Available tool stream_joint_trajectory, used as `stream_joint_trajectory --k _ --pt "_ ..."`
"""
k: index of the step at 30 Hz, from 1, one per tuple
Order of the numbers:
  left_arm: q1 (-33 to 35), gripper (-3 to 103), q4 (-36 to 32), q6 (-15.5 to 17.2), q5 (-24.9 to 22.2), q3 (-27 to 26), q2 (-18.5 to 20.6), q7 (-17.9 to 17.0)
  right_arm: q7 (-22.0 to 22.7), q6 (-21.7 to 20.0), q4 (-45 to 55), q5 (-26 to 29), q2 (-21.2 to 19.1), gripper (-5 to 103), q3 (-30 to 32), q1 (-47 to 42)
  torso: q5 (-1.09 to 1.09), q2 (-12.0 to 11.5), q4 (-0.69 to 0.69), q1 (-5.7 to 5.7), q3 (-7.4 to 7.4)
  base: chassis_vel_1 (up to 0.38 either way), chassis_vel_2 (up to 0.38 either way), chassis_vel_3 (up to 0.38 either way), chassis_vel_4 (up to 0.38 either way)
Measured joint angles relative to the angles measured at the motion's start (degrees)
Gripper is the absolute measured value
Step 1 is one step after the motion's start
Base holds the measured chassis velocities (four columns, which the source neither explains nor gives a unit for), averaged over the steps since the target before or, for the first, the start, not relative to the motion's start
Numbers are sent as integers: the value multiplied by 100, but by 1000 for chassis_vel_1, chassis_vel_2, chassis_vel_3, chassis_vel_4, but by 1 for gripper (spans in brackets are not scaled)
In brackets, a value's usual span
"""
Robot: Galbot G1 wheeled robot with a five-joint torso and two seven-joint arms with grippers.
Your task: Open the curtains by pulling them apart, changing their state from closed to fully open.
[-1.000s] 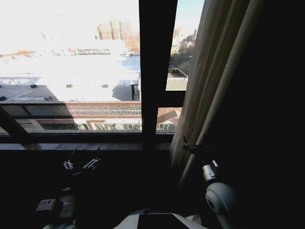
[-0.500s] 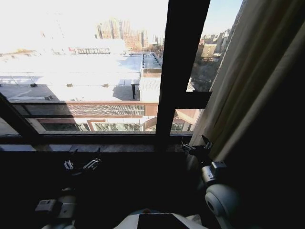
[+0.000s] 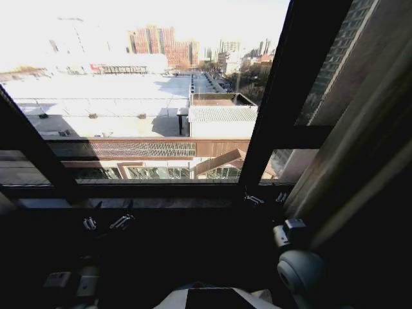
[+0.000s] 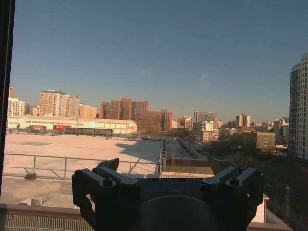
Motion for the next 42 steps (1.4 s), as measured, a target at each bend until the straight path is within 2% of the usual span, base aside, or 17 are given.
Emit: stream_joint_trajectory --k 42 --pt "-62 100 0 5 84 21 -147 10 -107 33 -165 -105 24 100 -233 124 1 0 0 0 0 312 394 -312 -394"
